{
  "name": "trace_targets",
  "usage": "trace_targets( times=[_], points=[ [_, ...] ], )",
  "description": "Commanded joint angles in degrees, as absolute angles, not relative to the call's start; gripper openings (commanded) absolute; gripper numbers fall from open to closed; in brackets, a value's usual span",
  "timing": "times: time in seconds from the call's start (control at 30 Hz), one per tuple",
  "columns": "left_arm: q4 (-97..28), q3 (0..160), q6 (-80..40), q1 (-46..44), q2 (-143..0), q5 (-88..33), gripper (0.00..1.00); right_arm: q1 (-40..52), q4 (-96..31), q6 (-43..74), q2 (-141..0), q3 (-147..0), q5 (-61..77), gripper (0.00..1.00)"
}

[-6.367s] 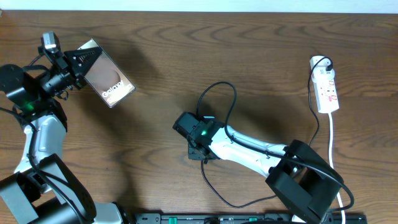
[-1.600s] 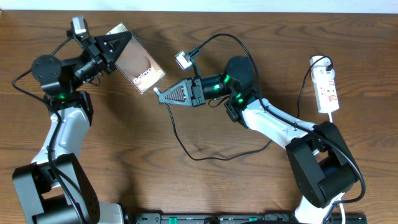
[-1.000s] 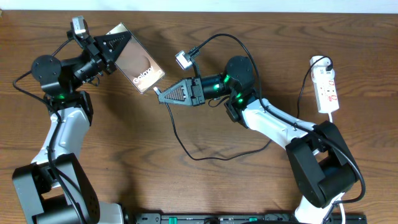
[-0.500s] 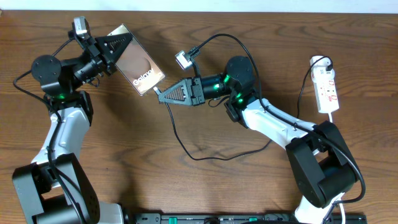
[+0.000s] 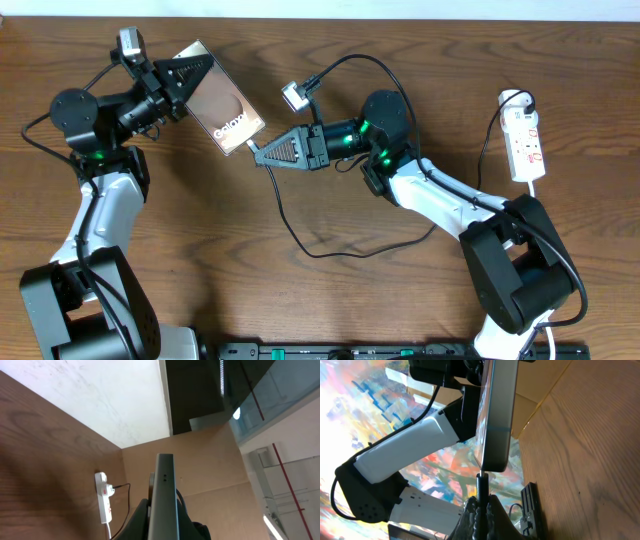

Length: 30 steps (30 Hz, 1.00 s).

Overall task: Plug charger to phone and switch on socket
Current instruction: 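Align the plug with the phone's bottom port and push it in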

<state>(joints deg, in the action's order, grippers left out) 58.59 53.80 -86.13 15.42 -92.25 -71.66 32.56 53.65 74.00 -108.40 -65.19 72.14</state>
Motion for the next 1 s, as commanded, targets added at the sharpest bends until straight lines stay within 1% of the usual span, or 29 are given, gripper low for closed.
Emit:
trace_targets(
  times=[0.0,0.47,0.63,0.97],
  points=[
    [59.5,54.4,-85.8,14.6,-91.3,-73.3,0.07,32.7,53.8,74.3,-109.0,-65.6,70.4,0.01],
    [59.5,54.4,-85.6,12.6,-91.3,-72.9,0.07,32.7,53.8,74.3,-109.0,-65.6,70.2,0.01],
    [59.5,54.4,-84.2,12.6,-91.3,-75.5,0.07,32.7,53.8,74.3,-109.0,-65.6,69.9,0.01],
    [59.5,54.4,-84.1,12.5,-91.3,-76.2,0.07,32.7,53.8,74.3,-109.0,-65.6,63.5,0.01]
  ],
)
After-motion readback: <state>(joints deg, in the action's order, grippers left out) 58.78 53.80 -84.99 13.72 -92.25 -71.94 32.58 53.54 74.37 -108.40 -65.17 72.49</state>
